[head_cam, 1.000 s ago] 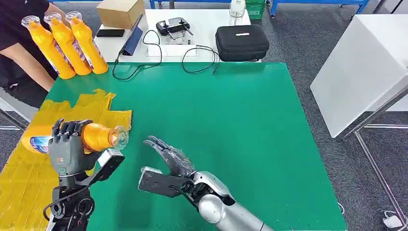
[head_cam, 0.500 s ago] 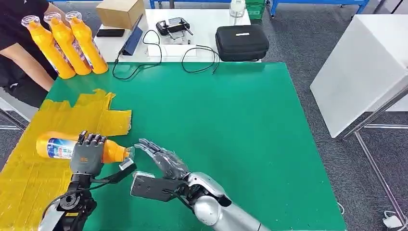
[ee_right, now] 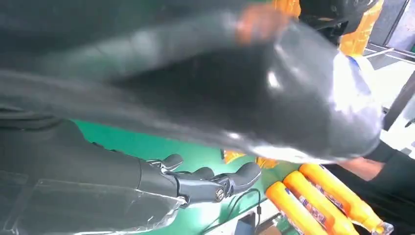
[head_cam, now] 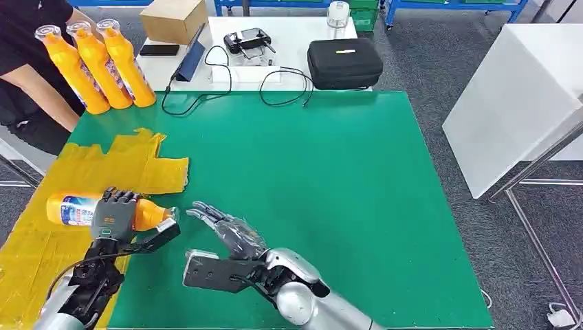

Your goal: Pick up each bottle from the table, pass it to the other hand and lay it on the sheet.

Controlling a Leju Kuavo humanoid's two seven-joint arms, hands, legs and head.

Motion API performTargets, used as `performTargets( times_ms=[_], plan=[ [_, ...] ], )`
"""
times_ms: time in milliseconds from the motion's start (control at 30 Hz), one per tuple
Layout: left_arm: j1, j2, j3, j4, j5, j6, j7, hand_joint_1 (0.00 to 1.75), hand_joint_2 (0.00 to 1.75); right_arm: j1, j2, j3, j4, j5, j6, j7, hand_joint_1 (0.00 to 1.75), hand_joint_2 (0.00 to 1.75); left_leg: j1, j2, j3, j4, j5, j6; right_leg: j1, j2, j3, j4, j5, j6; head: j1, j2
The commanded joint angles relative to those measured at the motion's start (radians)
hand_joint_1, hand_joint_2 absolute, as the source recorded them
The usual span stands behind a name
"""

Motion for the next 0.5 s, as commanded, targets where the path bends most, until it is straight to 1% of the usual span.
performTargets(
  times_ms=[33,100,200,400,500],
  plan=[
    [-0.009,0.011,-0.015,0.144,0.017,-0.066,0.013,0.0,0.0,-0.028,-0.032,0.04,0.002,-0.007,0.011,0.004,0.0,0.0,0.0,0.003,0.002,-0.001,0.0,-0.001,0.0,0.002,0.0,0.0,0.001,0.0,0.0,0.0],
    [-0.006,0.004,0.004,0.136,0.053,-0.066,-0.019,0.0,0.0,-0.028,-0.032,0.04,0.003,-0.007,0.011,0.004,0.0,0.0,0.0,0.002,0.002,-0.001,0.001,-0.001,0.0,0.001,0.0,0.0,0.001,-0.001,0.0,0.0],
    [-0.004,0.007,0.0,0.136,0.049,-0.071,-0.017,0.0,0.0,-0.028,-0.032,0.039,0.004,-0.007,0.012,0.004,0.0,0.0,0.0,0.0,0.002,-0.001,0.002,-0.002,0.0,0.0,0.001,0.001,0.001,-0.001,0.0,0.0],
    [0.003,0.007,0.008,0.13,0.081,-0.079,-0.068,0.0,0.0,-0.027,-0.029,0.04,0.008,-0.008,0.014,0.004,0.0,0.0,0.0,0.001,0.002,-0.001,0.002,-0.002,0.0,0.0,0.001,0.001,0.001,-0.001,0.0,0.0],
    [0.009,0.002,0.016,0.111,0.101,-0.058,-0.085,0.0,0.0,-0.027,-0.028,0.039,0.009,-0.008,0.016,0.004,0.0,0.0,0.0,0.0,0.003,-0.001,0.002,-0.002,0.0,-0.001,0.001,0.002,0.001,-0.001,0.0,0.0]
  ],
)
